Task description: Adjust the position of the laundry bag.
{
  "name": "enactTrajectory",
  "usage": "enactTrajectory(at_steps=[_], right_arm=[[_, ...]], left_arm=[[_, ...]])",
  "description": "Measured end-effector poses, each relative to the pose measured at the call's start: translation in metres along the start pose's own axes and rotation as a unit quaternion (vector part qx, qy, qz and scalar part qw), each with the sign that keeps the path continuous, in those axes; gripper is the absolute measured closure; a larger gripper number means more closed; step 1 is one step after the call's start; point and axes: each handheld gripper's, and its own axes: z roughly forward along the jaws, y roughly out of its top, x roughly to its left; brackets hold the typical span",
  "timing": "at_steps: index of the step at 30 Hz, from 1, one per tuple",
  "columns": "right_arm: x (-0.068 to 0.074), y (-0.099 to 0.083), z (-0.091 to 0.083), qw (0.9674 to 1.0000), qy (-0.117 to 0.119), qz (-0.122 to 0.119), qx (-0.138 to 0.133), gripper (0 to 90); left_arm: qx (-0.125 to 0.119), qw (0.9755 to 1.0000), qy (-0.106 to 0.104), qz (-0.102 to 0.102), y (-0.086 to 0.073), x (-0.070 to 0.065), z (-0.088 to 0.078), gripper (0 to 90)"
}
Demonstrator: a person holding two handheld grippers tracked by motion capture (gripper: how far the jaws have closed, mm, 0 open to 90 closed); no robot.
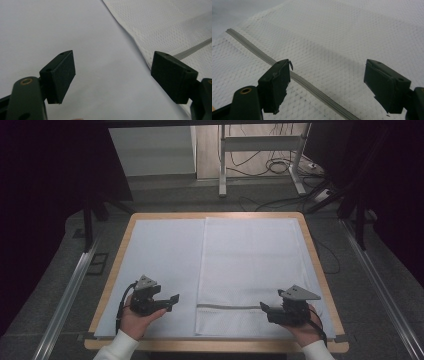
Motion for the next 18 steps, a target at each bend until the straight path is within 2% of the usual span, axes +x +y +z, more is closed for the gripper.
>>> enactTrajectory(at_steps=[2, 9, 18], right_arm=[[-0.001, -0.001, -0.001, 1.0000, -0.001, 0.002, 0.001, 21.0], [-0.003, -0.002, -0.001, 1.0000, -0.001, -0.002, 0.001, 21.1], [-0.006, -0.001, 0.002, 1.0000, -0.004, -0.003, 0.001, 21.3]], left_arm=[[0.007, 1.0000, -0.001, -0.002, 0.002, -0.002, 0.004, 19.8], [0.001, 1.0000, 0.008, -0.003, 0.006, -0.007, 0.007, 21.6], [0.008, 1.0000, -0.004, -0.001, 0.010, -0.018, 0.013, 21.5]])
